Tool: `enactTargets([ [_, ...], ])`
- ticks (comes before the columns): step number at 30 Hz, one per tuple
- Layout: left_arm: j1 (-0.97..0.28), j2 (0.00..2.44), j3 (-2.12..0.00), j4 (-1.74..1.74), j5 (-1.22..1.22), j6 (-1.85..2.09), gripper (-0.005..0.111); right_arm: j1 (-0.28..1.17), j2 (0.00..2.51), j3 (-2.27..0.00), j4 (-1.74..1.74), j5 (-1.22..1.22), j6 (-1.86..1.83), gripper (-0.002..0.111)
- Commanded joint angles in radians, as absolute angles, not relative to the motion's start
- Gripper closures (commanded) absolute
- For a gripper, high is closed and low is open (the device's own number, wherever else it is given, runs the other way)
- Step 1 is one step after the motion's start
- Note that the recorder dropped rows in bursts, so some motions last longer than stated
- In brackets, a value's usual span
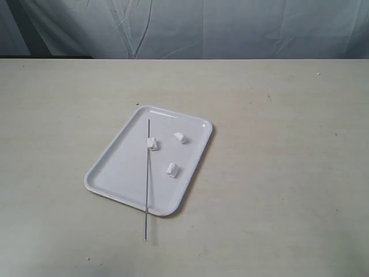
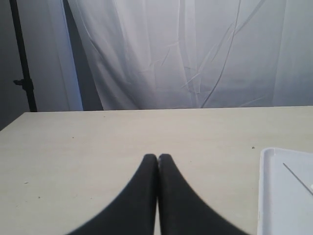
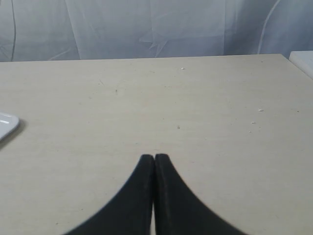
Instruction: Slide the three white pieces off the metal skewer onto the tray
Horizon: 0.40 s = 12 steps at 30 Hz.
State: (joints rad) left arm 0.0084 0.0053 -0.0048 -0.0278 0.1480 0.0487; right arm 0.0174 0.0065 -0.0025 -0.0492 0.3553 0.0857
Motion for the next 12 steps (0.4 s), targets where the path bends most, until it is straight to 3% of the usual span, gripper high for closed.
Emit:
enactTargets([
  [1,0.013,0.0,0.0,-0.025,0.137,0.049,0.107,0.012,0.0,0.0,-0.05,0.349,0.082,0.109],
  [12,0.013,0.0,0.0,-0.026,0.239,0.044,0.107,0.012,0.0,0.0,-0.05,0.348,0.082,0.109],
])
